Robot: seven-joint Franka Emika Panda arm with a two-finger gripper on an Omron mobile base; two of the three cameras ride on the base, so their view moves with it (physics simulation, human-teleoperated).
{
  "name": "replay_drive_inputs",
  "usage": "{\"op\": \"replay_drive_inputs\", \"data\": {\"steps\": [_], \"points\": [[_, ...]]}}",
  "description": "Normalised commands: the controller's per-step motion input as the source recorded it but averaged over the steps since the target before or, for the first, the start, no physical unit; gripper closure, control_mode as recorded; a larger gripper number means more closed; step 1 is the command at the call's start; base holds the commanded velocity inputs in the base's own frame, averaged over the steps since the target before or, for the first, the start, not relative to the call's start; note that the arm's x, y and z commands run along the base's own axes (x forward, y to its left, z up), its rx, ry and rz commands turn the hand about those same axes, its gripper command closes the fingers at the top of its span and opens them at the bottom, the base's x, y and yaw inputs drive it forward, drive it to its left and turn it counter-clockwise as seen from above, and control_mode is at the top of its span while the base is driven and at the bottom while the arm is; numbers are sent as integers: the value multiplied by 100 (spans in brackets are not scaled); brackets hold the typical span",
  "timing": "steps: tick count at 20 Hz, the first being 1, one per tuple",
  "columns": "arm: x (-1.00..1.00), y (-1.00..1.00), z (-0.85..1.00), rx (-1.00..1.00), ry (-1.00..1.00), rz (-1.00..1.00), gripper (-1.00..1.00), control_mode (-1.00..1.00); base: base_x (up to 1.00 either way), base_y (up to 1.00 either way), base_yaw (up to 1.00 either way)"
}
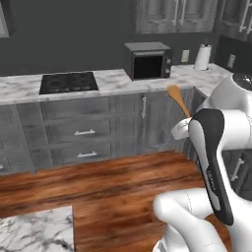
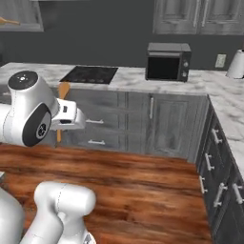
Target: Organize the utensils by type. Pick up the wooden spoons from the counter and place them in the open cabinet. Then pick up the metallic utensils from the counter and place them in the open drawer.
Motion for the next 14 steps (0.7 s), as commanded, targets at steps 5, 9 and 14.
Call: {"op": "replay_drive_inputs", "data": {"steps": [5,9,14], "points": [[0,0,0,0,0,0,100,100,99,-67,28],[0,0,0,0,0,0,100,100,77,-12,39],[0,0,0,0,0,0,100,100,73,0,40]]}}
